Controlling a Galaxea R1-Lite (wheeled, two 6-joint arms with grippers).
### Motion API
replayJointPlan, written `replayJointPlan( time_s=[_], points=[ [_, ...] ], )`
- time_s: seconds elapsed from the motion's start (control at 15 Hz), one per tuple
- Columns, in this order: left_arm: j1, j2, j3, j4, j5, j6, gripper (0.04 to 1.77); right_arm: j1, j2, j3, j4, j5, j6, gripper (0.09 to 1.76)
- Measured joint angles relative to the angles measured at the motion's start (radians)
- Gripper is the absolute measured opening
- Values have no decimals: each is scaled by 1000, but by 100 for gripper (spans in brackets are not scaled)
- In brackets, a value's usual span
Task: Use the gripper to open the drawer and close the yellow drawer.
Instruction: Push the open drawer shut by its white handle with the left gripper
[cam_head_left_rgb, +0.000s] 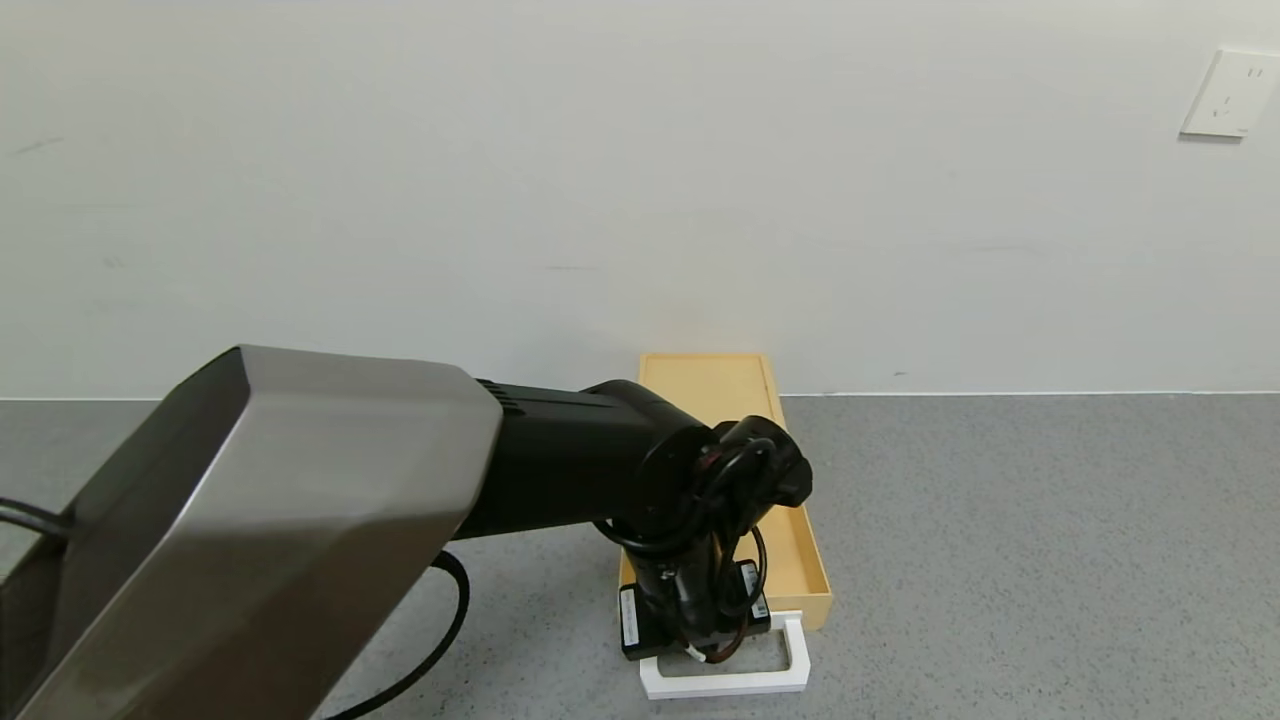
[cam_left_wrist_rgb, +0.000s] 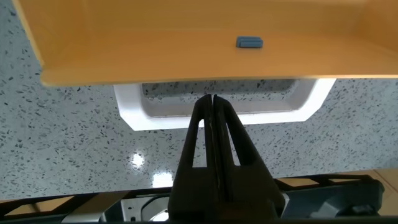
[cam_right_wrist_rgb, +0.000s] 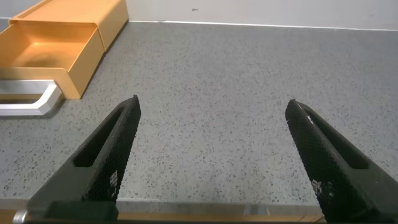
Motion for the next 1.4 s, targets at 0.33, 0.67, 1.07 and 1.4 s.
replayJointPlan(
  time_s=[0.33,0.67,1.07,1.4],
  points=[
    [0,21,-19,3,43,-9,11,0,0,0,0,0,0,171],
    [0,27,-49,7,77,-8,11,0,0,0,0,0,0,171],
    [4,53,-104,32,106,-1,11,0,0,0,0,0,0,171],
    [12,79,-156,37,137,16,11,0,0,0,0,0,0,171]
  ],
)
